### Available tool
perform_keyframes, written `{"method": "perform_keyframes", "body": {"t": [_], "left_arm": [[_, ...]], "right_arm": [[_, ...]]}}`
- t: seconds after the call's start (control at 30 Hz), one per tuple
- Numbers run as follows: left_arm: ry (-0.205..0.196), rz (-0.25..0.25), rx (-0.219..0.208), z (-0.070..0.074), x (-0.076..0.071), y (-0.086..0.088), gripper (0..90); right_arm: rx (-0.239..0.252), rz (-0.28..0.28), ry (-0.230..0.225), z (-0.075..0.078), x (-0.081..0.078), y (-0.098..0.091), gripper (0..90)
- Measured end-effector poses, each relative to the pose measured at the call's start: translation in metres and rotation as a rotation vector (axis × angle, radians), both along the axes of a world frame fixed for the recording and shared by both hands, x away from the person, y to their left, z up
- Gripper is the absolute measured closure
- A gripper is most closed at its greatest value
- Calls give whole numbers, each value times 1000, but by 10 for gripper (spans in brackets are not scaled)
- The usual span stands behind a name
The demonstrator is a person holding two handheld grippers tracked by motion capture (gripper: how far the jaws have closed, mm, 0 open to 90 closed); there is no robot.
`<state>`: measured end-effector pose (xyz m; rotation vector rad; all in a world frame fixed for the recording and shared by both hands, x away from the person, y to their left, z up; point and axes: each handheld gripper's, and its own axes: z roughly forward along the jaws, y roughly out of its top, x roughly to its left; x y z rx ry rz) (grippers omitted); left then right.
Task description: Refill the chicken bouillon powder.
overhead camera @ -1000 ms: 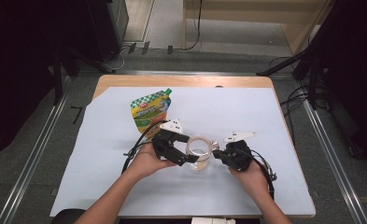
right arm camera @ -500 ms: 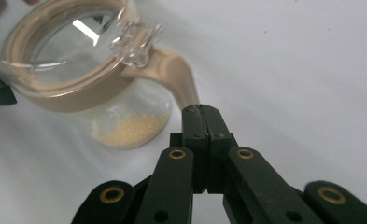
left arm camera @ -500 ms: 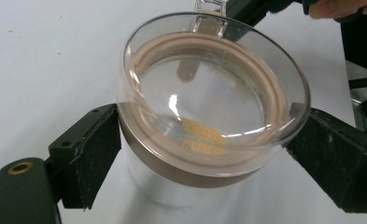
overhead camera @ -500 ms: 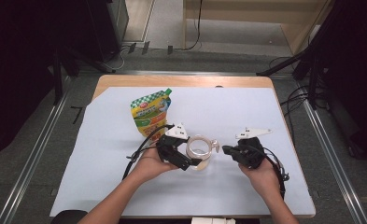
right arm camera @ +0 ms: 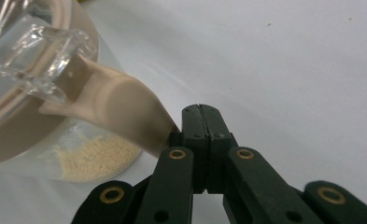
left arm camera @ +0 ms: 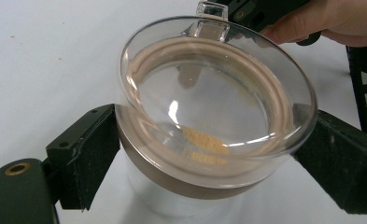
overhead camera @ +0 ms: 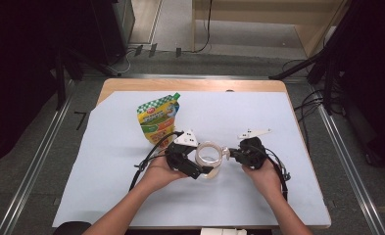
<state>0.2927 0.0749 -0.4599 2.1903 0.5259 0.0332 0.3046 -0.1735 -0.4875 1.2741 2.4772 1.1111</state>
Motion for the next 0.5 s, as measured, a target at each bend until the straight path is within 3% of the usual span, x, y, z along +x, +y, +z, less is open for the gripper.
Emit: {"method": "perform_keyframes", "body": {"t": [0.5], "left_arm": [[-44,-14,22,11,-3,0,108]], "right_arm": [[-20,6,0,1,-7,5,900]]}}
